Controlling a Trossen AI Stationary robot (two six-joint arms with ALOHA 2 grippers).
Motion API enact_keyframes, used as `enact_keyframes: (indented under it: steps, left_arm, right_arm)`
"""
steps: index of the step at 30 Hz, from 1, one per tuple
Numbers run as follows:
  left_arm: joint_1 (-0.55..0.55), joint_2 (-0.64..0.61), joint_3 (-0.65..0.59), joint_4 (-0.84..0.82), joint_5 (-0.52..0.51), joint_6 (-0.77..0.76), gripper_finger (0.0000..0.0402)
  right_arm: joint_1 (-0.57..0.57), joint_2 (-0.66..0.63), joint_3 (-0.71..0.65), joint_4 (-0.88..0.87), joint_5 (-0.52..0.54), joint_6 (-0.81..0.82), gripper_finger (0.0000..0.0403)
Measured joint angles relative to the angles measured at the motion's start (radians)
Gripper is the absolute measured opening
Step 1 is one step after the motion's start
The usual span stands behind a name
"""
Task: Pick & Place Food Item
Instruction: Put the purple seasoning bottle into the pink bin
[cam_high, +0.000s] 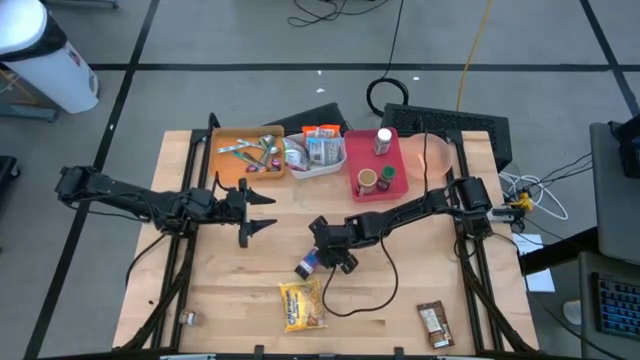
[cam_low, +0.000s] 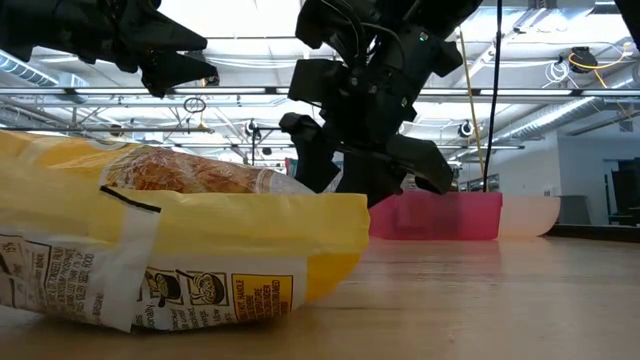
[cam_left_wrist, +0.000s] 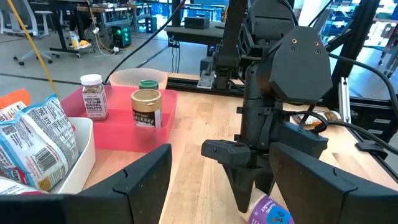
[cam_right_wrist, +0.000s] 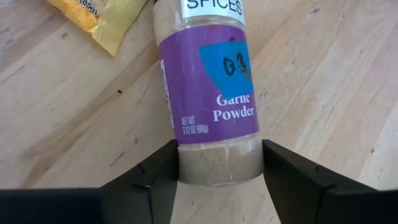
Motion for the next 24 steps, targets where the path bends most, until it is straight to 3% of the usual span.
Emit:
enact_keyframes:
  steps: [5,13,24]
  left_arm:
    - [0.000,0.000,0.000,-0.003,0.000,0.000,0.0274]
    - [0.000,0.000,0.000,-0.007,0.000,-0.001,0.0274]
    - [0.000,0.000,0.000,-0.006,0.003,-0.003,0.0274]
  right_arm:
    - [0.000,0.000,0.000,0.000,0.001,-0.001,0.0180]
    - [0.002,-0.025,-0.001,-0.011,0.002,0.007,0.0179]
    - [-0.026,-0.154,0.000,0.042,0.001,0.118,0.0175]
